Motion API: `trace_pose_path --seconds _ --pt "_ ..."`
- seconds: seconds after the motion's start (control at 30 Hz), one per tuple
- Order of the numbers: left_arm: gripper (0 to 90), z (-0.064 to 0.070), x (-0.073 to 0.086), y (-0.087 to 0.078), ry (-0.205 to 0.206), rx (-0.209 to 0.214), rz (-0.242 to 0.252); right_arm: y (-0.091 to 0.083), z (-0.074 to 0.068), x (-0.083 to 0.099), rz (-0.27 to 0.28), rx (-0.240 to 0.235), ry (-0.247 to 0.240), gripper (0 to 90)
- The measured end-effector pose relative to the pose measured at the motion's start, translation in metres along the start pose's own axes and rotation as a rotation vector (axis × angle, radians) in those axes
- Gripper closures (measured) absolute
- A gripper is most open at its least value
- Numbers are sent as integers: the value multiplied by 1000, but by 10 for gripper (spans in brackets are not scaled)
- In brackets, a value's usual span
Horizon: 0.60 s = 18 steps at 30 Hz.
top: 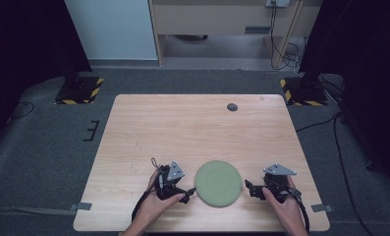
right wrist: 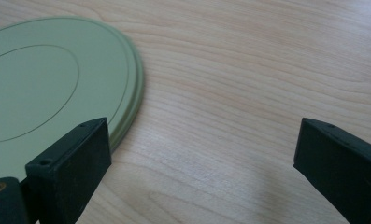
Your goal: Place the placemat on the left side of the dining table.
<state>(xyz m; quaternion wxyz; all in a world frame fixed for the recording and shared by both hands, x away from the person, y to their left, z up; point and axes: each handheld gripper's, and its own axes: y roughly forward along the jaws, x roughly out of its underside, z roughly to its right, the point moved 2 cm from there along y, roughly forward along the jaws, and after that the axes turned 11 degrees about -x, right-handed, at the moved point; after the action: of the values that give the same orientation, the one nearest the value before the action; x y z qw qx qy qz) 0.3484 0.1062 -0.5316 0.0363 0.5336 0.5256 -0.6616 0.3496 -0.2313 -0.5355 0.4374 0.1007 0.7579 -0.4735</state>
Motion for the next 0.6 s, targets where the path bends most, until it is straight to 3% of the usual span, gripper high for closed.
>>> trace_pose_path --seconds 0.23,0.6 --pt "28 7 1 6 24 20 -36 5 -6 2 -28 -15 -22 46" --pt "22 10 2 15 33 5 -61 11 -12 4 -57 -23 -47 40"
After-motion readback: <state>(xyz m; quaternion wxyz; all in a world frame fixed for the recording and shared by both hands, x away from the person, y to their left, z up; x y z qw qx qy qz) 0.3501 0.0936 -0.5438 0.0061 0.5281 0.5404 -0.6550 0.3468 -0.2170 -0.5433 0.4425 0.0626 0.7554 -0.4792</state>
